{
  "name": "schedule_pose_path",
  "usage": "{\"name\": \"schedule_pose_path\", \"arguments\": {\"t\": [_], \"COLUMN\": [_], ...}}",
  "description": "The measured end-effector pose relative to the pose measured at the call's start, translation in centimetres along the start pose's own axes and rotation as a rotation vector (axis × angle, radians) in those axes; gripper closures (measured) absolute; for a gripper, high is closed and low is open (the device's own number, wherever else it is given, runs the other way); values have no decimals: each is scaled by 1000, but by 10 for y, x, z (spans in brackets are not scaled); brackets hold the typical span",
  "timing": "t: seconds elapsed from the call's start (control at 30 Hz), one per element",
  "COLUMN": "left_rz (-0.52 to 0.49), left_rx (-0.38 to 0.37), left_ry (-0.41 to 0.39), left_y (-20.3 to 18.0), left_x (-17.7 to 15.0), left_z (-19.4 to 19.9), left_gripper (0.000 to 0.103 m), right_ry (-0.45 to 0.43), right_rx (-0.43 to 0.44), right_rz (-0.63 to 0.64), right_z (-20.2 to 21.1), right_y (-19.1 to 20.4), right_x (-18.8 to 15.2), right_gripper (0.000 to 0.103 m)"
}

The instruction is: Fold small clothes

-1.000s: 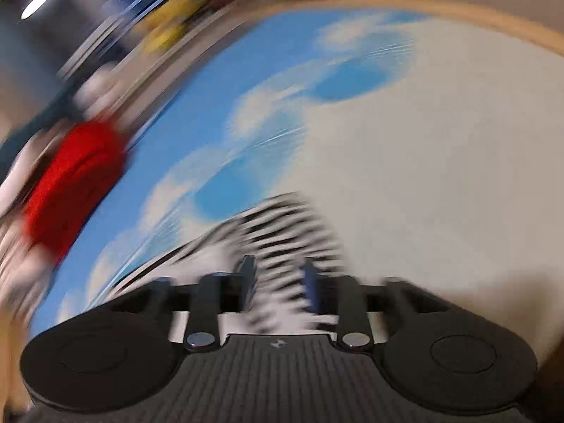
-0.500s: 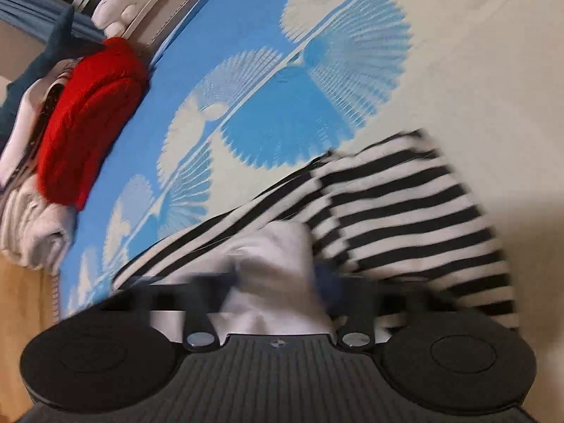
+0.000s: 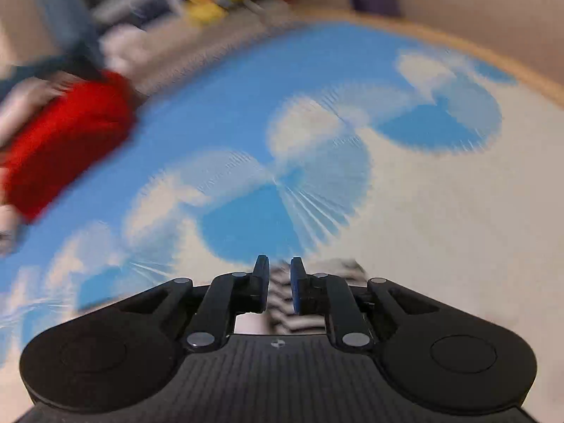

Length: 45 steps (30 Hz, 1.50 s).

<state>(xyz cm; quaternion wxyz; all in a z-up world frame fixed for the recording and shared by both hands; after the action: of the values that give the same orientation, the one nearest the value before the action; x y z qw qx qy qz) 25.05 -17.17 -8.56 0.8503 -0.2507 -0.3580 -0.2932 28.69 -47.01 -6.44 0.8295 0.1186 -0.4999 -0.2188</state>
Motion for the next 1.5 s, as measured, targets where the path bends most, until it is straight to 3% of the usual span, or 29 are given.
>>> {"name": "schedule_pose_path", "arguments": {"t": [0.03, 0.07, 0.1, 0.13, 0.17, 0.23, 0.27, 0.33, 0.37, 0.43, 0.5, 0.57, 0.63, 0.7, 0.83, 1.03, 1.17, 1.3, 1.37, 1.5], "left_rz": [21, 36, 41, 40, 33, 7, -10, -44, -53, -18, 95, 206, 319, 416, 606, 770, 802, 773, 754, 690], "left_rx": [-15, -31, -44, -54, -59, -55, -33, 32, 43, 30, 1, -4, 52, 86, 24, 5, -44, -49, -44, -41], "left_ry": [-29, -54, -71, -86, -90, -62, -5, 122, 143, 141, 85, 2, -86, -131, -93, -92, -95, -98, -100, -97], "left_y": [-2, -5, -8, -13, -18, -25, -26, -22, -21, -18, -7, 9, 30, 44, 60, 86, 88, 82, 80, 77], "left_x": [5, 9, 11, 12, 12, 6, -3, -26, -29, -21, -6, 5, 13, 16, 12, -5, -5, -1, 1, 7], "left_z": [1, 1, 0, -3, -6, -21, -34, -58, -61, -57, -48, -40, -36, -39, -66, -96, -110, -116, -119, -113], "left_gripper": [66, 66, 66, 66, 66, 66, 66, 67, 67, 67, 66, 55, 25, 19, 18, 12, 12, 15, 23, 49], "right_ry": [-9, 1, 38, 107, 196, 295, 367, 492, 485, 486, 437, 378, 341, 344, 433, 490, 501, 492, 488, 493], "right_rx": [91, 186, 279, 358, 424, 401, 362, 287, 302, 314, 310, 312, 259, 216, 265, 265, 275, 279, 286, 296], "right_rz": [33, 74, 124, 165, 223, 398, 484, 554, 527, 457, 393, 299, 194, 148, 168, 305, 294, 323, 330, 329], "right_z": [13, 24, 33, 39, 43, 47, 45, 41, 46, 52, 57, 59, 50, 35, 26, 20, 22, 25, 23, 21], "right_y": [10, 20, 31, 39, 45, 43, 35, 12, 7, 3, 0, -5, -17, -25, -24, -14, -11, -4, 0, 7], "right_x": [1, -3, -14, -30, -53, -92, -114, -145, -143, -130, -112, -93, -78, -75, -94, -123, -122, -122, -123, -125], "right_gripper": [81, 66, 56, 49, 49, 50, 50, 50, 49, 49, 49, 43, 37, 37, 37, 35, 35, 45, 57, 73]}}
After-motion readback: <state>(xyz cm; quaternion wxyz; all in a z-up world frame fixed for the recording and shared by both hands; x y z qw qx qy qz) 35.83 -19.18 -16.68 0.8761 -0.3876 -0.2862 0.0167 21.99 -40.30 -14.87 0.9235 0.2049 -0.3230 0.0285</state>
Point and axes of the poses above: each gripper's, at about its wrist camera, not at the fingertips, and z roughly against the way its jaws point, y to its left, x to its top, the point moved 7 cm from there along -z, roughly the way its jaws point, and after that the axes turned 10 degrees about -y, right-handed, at the moved point
